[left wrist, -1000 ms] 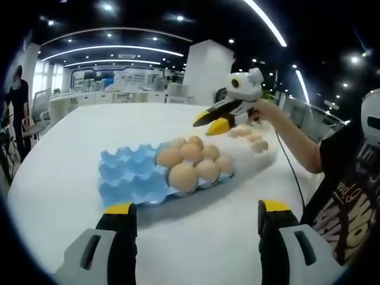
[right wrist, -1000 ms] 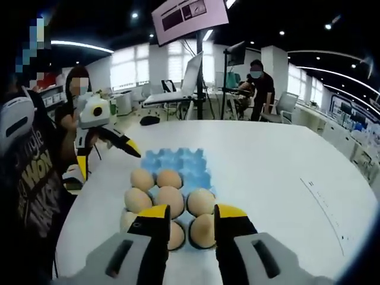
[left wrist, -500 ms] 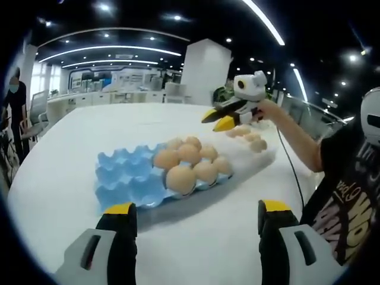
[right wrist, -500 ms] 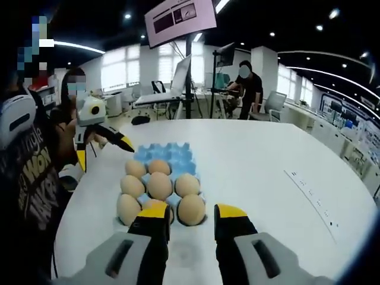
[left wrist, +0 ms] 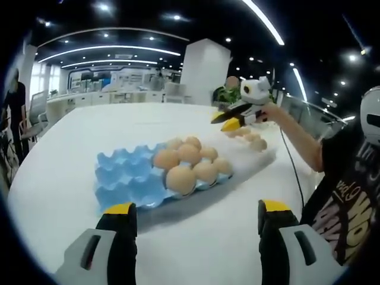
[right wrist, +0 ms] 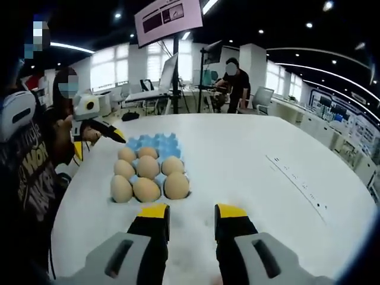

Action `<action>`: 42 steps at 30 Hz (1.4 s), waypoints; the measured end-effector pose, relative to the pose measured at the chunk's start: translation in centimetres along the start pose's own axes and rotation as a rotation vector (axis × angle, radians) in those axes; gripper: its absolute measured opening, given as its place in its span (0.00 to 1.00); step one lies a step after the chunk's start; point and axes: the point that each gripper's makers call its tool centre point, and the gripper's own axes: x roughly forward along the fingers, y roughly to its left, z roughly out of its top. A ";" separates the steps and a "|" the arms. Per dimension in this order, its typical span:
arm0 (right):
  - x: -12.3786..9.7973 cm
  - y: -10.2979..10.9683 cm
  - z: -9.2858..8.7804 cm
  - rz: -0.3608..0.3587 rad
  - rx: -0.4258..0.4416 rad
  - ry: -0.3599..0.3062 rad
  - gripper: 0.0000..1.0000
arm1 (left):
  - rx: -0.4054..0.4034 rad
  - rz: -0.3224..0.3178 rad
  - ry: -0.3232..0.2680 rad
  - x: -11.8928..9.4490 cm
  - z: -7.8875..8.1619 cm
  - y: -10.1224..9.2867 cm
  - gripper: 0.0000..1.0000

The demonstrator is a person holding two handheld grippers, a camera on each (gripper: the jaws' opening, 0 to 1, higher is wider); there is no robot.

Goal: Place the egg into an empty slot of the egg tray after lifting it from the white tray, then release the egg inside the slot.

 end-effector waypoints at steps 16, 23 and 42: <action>-2.1 -1.6 -3.3 -0.073 0.034 0.057 0.31 | 0.001 0.006 -0.002 0.2 0.2 0.1 0.85; -2.3 -2.2 -4.1 -0.082 0.034 0.089 0.31 | 0.002 0.004 -0.001 0.3 0.1 0.1 0.85; -2.2 -2.5 -5.9 -0.077 0.045 0.215 0.33 | 0.000 0.011 -0.001 0.1 -0.1 0.2 0.85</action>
